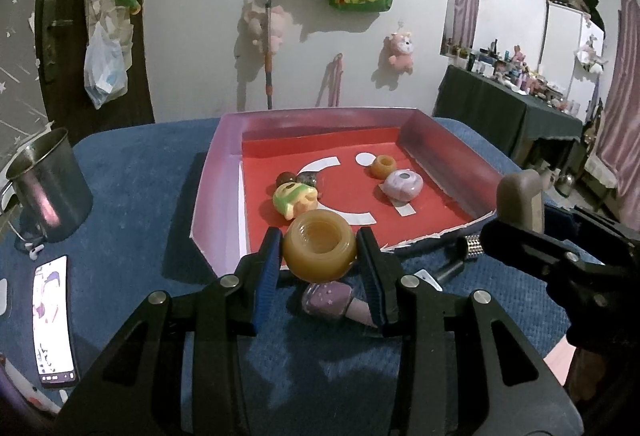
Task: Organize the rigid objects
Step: 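Grasp the amber ring with the left tool while the right tool grasps the grey square device, then carry the amber ring and grey device into the pink box and lower them, then open both tools to release the ring and grey device in the box, then withdraw both tools from the box toward the remaining table items, then grasp the clear plastic cup with the left tool while the right tool grasps the silver studded cylinder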
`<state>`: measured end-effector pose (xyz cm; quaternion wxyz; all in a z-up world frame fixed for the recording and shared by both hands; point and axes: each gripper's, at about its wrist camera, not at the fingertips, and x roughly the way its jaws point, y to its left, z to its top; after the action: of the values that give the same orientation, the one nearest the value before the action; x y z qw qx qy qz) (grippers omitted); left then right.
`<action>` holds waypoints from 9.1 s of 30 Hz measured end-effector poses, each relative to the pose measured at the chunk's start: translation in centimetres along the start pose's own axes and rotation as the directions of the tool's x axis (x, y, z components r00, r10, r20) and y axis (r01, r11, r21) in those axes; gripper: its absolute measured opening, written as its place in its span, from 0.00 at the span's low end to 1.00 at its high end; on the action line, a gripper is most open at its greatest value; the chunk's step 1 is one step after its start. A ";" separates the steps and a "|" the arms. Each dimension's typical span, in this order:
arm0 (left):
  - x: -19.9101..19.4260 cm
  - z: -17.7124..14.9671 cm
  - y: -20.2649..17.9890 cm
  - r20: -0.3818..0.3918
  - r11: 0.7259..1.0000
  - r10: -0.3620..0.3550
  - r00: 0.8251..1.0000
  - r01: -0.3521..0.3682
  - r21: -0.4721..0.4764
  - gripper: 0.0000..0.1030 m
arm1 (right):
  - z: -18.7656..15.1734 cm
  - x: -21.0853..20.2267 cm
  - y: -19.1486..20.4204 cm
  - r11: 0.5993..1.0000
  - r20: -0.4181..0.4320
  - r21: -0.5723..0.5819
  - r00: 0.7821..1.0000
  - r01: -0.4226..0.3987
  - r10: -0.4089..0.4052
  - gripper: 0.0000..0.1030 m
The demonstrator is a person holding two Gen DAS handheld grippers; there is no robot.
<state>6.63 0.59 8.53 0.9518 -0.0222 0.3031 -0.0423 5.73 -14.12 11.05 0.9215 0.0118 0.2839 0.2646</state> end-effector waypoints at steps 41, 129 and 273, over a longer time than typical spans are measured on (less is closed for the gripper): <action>11.1 2.3 1.3 -0.249 0.997 -0.069 0.966 0.072 0.002 0.35 | 2.0 12.1 -7.5 0.984 -0.365 0.170 0.924 -0.056 0.115 0.52; 9.9 4.6 1.6 -0.139 1.000 0.016 0.990 -0.019 -0.020 0.85 | 4.3 9.7 -6.8 0.994 -0.199 0.104 0.980 0.038 -0.016 0.91; 2.8 -7.3 -0.2 -0.195 0.992 -0.089 0.977 0.069 -0.110 0.47 | -3.6 6.5 -8.9 0.953 -0.280 0.196 0.944 0.231 -0.171 0.34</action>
<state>4.68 0.05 0.96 0.9118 -0.0789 0.3974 -0.0665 12.67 -19.00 3.12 0.8912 0.0524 0.4303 0.1338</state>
